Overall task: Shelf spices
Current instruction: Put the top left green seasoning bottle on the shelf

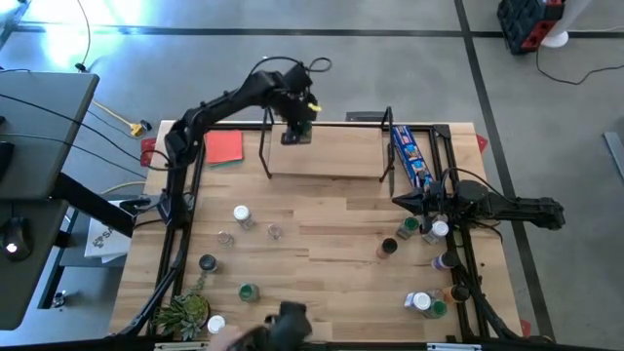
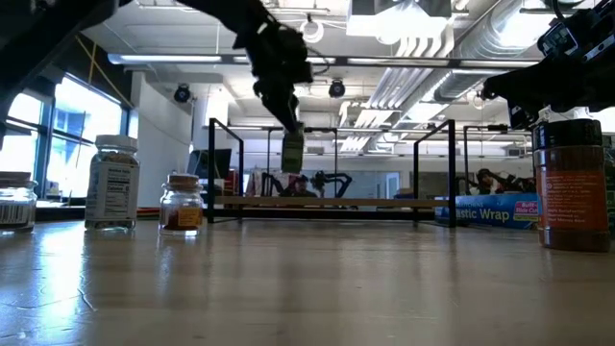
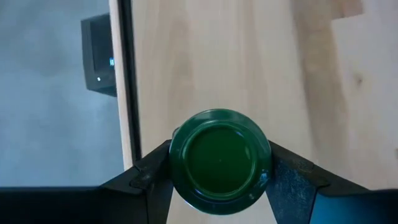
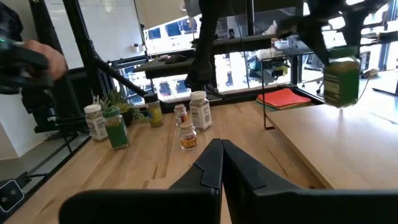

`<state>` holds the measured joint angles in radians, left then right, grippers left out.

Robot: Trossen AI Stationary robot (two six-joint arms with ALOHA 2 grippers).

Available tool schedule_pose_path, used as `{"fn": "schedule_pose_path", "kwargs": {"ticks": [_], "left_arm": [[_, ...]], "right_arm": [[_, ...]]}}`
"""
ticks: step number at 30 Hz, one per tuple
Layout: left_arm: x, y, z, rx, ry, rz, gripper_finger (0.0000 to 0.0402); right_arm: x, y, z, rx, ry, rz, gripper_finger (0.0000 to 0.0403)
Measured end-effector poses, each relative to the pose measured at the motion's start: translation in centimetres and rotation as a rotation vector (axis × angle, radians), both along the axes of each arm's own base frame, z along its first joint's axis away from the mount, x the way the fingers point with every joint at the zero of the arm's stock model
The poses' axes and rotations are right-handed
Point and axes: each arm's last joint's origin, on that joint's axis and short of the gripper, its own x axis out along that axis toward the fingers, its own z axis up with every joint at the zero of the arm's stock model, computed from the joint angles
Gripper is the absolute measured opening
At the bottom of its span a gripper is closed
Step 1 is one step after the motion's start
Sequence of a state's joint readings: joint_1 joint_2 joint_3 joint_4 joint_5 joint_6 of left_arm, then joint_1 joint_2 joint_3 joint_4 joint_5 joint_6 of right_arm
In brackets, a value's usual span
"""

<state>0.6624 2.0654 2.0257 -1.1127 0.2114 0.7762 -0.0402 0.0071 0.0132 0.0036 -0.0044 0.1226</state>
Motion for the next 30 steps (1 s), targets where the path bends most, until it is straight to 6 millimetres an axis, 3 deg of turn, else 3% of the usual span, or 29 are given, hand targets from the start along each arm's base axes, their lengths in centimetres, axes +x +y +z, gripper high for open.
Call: {"fn": "schedule_pose_path", "kwargs": {"ticks": [4, 12, 19, 24, 30], "left_arm": [[-1.1, 2.2, -1.1, -0.030, -0.004, -0.005, 0.0195], [-2.3, 4.7, -3.0, -0.040, 0.026, 0.017, 0.0195], [-2.6, 5.6, -3.8, -0.061, 0.027, 0.031, 0.0197], [-2.6, 5.6, -3.9, -0.044, 0.041, 0.012, 0.0242], [-2.6, 5.6, -4.0, -0.007, 0.069, -0.027, 0.0253]], "right_arm": [[0.0, 0.0, 0.0, 0.000, 0.000, 0.000, 0.0000], [0.0, 0.0, 0.0, 0.000, 0.000, 0.000, 0.0000], [0.0, 0.0, 0.0, 0.000, 0.000, 0.000, 0.0000], [0.0, 0.0, 0.0, 0.000, 0.000, 0.000, 0.0000], [0.0, 0.0, 0.0, 0.000, 0.000, 0.000, 0.0000]]}}
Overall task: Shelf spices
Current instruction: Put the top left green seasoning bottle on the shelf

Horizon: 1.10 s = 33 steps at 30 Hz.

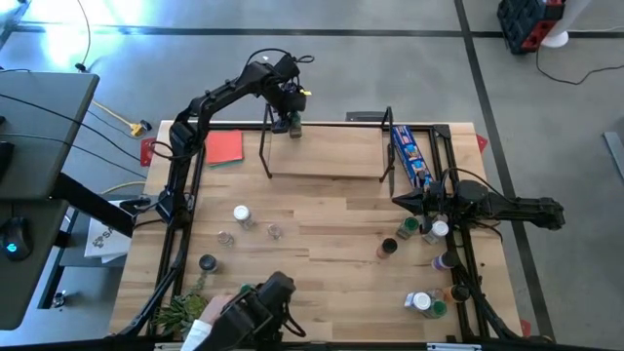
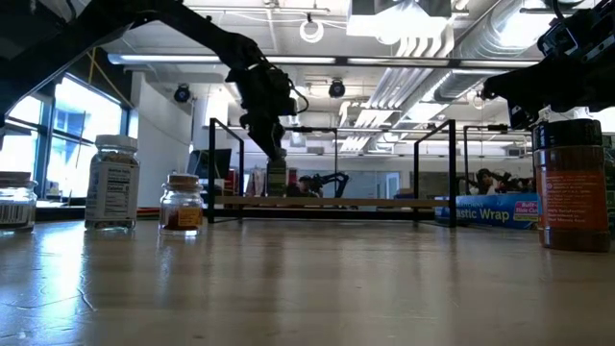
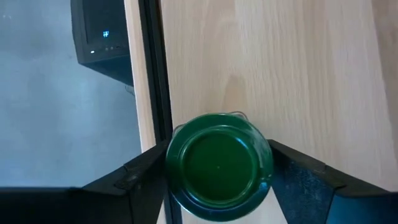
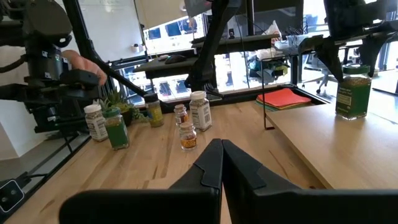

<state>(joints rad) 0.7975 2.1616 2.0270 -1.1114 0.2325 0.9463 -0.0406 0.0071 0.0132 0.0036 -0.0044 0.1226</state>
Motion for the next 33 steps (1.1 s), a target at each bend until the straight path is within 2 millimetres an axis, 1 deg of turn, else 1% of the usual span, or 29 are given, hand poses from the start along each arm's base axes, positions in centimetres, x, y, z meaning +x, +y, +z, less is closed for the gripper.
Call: {"fn": "schedule_pose_path", "kwargs": {"ticks": [6, 12, 18, 29, 33], "left_arm": [[0.1, -0.1, -0.1, 0.090, 0.079, -0.025, 0.0255], [0.6, -0.6, -0.1, 0.093, 0.080, -0.034, 0.0256], [1.1, -1.1, -0.1, 0.078, 0.080, 0.014, 0.0256], [1.2, -1.3, 0.0, 0.038, 0.065, 0.116, 0.0212], [1.2, -1.3, 0.0, 0.028, 0.060, 0.145, 0.0207]], "right_arm": [[0.0, 0.0, 0.0, 0.000, 0.000, 0.001, 0.0000], [0.0, 0.0, 0.0, 0.000, 0.000, 0.000, 0.0000], [0.0, 0.0, 0.0, 0.000, 0.000, 0.000, 0.0000], [0.0, 0.0, 0.0, 0.000, 0.000, 0.000, 0.0000], [0.0, 0.0, 0.0, 0.000, 0.000, 0.001, 0.0000]]}}
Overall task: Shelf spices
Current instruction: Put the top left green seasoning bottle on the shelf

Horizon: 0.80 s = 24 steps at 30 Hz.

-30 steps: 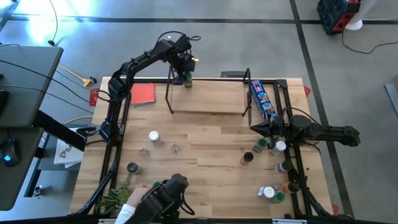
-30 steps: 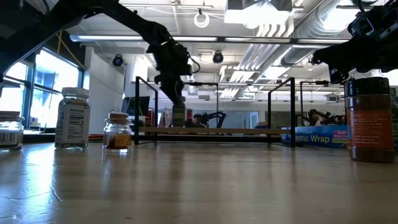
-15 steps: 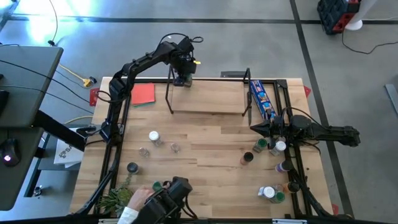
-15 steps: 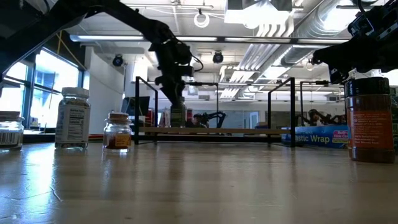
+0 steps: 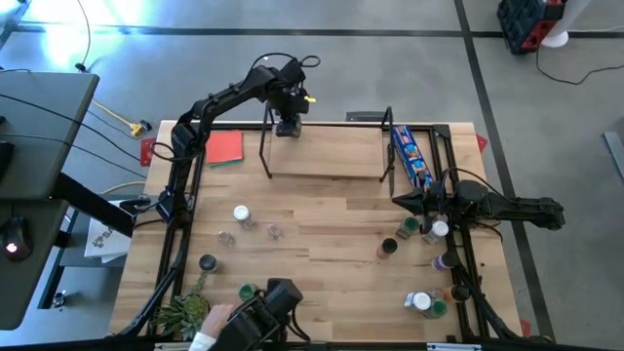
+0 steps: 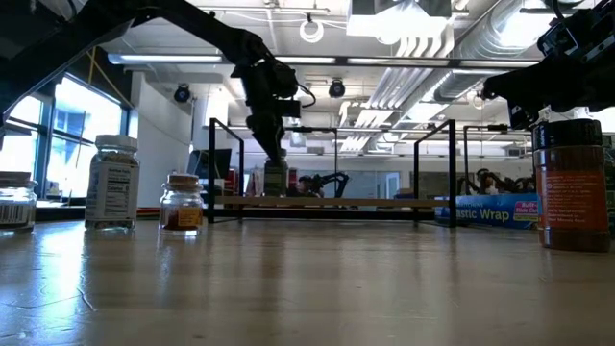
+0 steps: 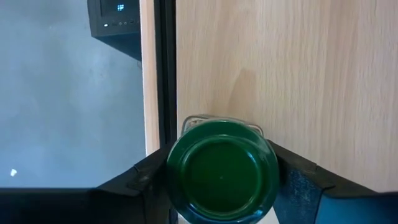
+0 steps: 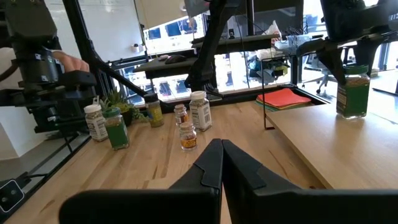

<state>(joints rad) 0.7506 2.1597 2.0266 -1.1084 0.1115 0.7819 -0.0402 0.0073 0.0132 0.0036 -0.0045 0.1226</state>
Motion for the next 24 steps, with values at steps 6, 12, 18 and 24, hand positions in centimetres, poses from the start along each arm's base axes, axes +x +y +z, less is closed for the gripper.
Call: {"fn": "schedule_pose_path", "kwargs": {"ticks": [6, 12, 18, 24], "left_arm": [[0.00, 0.02, 0.01, -0.007, -0.005, 0.027, 0.0206], [-0.06, 0.13, 0.00, -0.018, -0.015, 0.047, 0.0217], [-0.42, 0.52, -0.01, -0.029, -0.022, 0.087, 0.0236], [-0.81, 0.93, -0.01, -0.035, -0.025, 0.117, 0.0243]], "right_arm": [[0.00, 0.00, 0.01, 0.000, -0.001, 0.000, 0.0000], [0.00, 0.00, 0.01, 0.000, 0.000, 0.000, 0.0000], [0.00, 0.00, 0.00, 0.000, 0.000, 0.000, 0.0000], [0.00, 0.00, 0.00, 0.000, 0.000, 0.000, 0.0000]]}}
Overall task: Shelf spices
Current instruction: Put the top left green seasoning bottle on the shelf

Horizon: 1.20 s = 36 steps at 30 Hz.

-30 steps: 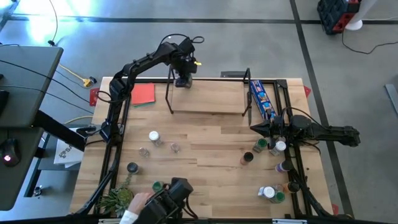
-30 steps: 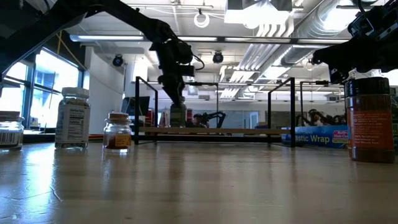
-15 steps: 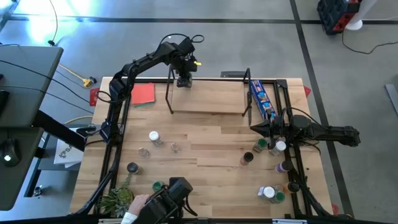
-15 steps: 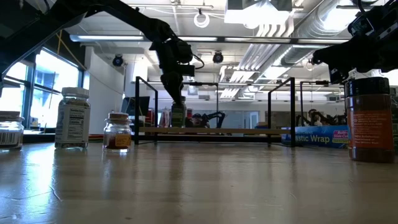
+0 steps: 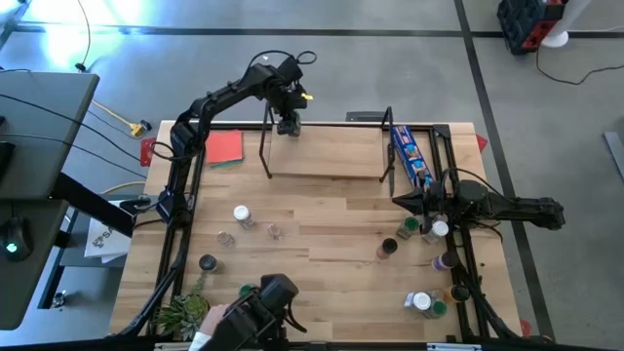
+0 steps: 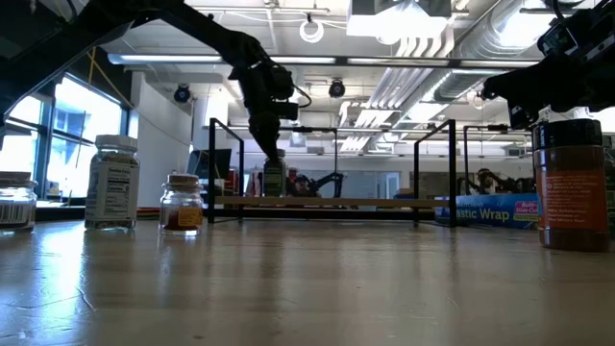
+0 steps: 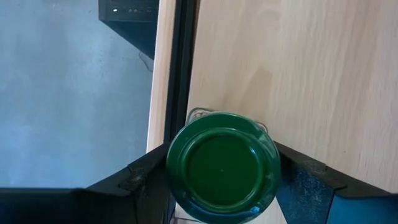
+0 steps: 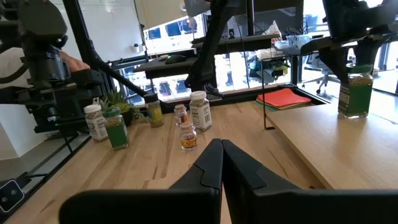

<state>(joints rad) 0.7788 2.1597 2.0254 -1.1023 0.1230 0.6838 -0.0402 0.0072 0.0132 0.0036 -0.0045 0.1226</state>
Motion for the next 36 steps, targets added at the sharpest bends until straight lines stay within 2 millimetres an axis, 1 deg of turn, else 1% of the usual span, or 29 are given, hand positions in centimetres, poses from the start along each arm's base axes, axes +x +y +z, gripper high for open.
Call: {"fn": "schedule_pose_path", "kwargs": {"ticks": [11, 20, 24, 29, 36], "left_arm": [[0.04, -0.05, 0.01, -0.039, -0.025, 0.059, 0.0242], [0.05, -0.04, 0.01, -0.060, -0.034, 0.126, 0.0218], [0.05, -0.03, 0.01, -0.061, -0.035, 0.133, 0.0213], [0.03, -0.05, 0.00, -0.056, -0.030, 0.112, 0.0225], [0.04, -0.05, -0.05, -0.053, -0.027, 0.100, 0.0259]], "right_arm": [[0.00, 0.00, 0.00, 0.000, 0.000, -0.001, 0.0000], [0.00, 0.00, 0.00, 0.000, 0.000, 0.000, 0.0000], [0.00, 0.00, 0.00, 0.000, 0.000, 0.000, 0.0000], [0.00, 0.00, 0.00, 0.000, 0.000, 0.000, 0.0000], [0.00, 0.00, 0.00, 0.000, 0.000, 0.000, 0.0000]]}}
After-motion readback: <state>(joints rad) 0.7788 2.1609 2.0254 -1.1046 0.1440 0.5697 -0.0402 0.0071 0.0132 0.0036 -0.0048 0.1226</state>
